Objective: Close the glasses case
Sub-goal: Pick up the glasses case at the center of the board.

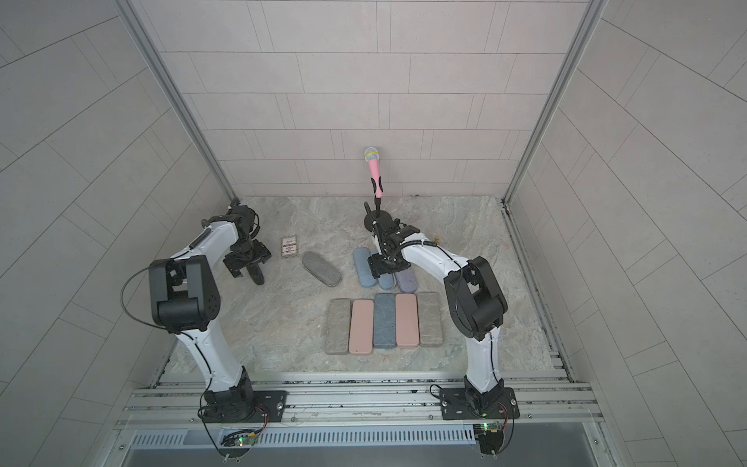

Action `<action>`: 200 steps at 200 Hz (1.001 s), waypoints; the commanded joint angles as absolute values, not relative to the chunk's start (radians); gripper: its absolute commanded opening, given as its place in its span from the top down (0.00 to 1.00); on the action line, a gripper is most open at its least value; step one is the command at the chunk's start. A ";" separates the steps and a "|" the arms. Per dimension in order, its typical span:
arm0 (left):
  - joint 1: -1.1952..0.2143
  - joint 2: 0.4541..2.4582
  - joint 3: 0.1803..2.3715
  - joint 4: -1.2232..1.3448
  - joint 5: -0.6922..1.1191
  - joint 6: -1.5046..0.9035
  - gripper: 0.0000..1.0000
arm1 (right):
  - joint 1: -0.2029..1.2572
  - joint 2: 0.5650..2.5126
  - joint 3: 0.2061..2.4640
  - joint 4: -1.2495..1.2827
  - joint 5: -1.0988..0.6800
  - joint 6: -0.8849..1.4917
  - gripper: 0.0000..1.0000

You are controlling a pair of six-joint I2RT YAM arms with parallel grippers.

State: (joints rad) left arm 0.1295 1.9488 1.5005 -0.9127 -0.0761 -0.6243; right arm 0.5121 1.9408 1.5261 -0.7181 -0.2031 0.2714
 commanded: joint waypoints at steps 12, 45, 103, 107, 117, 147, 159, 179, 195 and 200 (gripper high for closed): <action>0.143 1.972 1.514 -0.950 -0.100 -0.617 0.48 | 0.509 1.952 1.560 -0.750 -0.183 0.257 0.25; 0.149 1.958 1.482 -0.931 -0.067 -0.614 0.76 | 0.508 1.934 1.544 -0.754 -0.165 0.268 0.25; 0.108 1.764 1.436 -0.886 0.042 -0.607 0.89 | 0.496 1.845 1.463 -0.726 -0.146 0.317 0.25; 0.099 1.745 1.436 -0.884 0.053 -0.607 0.89 | 0.496 1.838 1.457 -0.723 -0.144 0.322 0.25; 0.067 1.699 1.437 -0.873 0.088 -0.596 0.89 | 0.491 1.819 1.437 -0.713 -0.141 0.333 0.25; -0.056 1.596 1.385 -0.697 0.327 -0.612 0.88 | 0.476 1.756 1.380 -0.703 -0.124 0.371 0.25; -0.110 1.610 1.367 -0.610 0.441 -0.636 0.88 | 0.467 1.726 1.356 -0.703 -0.117 0.386 0.25; -0.233 1.682 1.415 -0.591 0.433 -0.610 0.88 | 0.448 1.668 1.313 -0.701 -0.108 0.403 0.25; -0.304 1.751 1.449 -0.557 0.462 -0.606 0.88 | 0.432 1.628 1.282 -0.702 -0.102 0.408 0.24; -0.322 1.771 1.458 -0.547 0.466 -0.609 0.88 | 0.426 1.616 1.274 -0.703 -0.102 0.411 0.24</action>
State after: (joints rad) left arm -0.2424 1.6798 1.4208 -0.6254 0.3790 -0.6197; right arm 0.4480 1.6855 1.3098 -0.6998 -0.1329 0.3809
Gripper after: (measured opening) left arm 0.331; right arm 0.755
